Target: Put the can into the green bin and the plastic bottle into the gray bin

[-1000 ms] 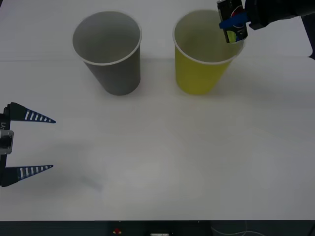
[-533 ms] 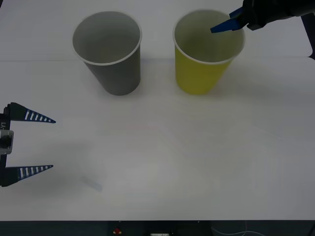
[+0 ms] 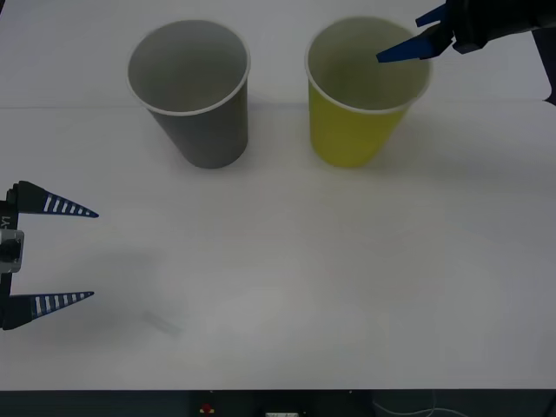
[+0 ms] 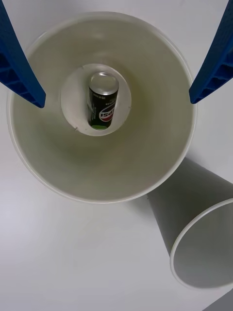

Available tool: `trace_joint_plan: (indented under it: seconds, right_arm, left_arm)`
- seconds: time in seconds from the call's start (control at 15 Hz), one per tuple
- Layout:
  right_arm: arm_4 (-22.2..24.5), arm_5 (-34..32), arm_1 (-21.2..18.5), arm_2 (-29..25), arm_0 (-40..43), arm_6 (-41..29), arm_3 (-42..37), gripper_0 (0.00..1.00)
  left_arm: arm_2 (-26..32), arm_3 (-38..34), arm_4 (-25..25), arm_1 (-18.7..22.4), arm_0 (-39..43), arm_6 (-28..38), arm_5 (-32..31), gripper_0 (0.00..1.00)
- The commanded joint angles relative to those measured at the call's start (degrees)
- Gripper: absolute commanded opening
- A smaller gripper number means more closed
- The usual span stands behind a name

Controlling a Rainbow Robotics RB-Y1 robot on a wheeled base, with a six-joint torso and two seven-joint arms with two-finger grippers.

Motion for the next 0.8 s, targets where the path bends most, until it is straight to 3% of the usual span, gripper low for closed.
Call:
trace_joint_plan:
  seconds: [0.07,0.27,0.47,0.8]
  right_arm:
    - [-1.03,1.15,-2.36,-3.52,5.26,1.02,-5.61,1.00]
    - [-2.88,1.15,-3.77,-11.69,14.66,7.18,-12.29,1.00]
    - [-11.49,0.53,-6.94,-17.93,24.86,18.51,-15.90,1.00]
    - [-17.64,-5.71,-8.52,-32.87,43.49,33.19,-22.23,1.00]
  left_arm:
    - [0.00,0.00,0.00,0.00,0.00,0.00,0.00,1.00]
    - [0.00,0.00,0.00,0.00,0.00,0.00,0.00,1.00]
    - [0.00,0.00,0.00,0.00,0.00,0.00,0.00,1.00]
    - [0.00,0.00,0.00,0.00,0.00,0.00,0.00,1.00]
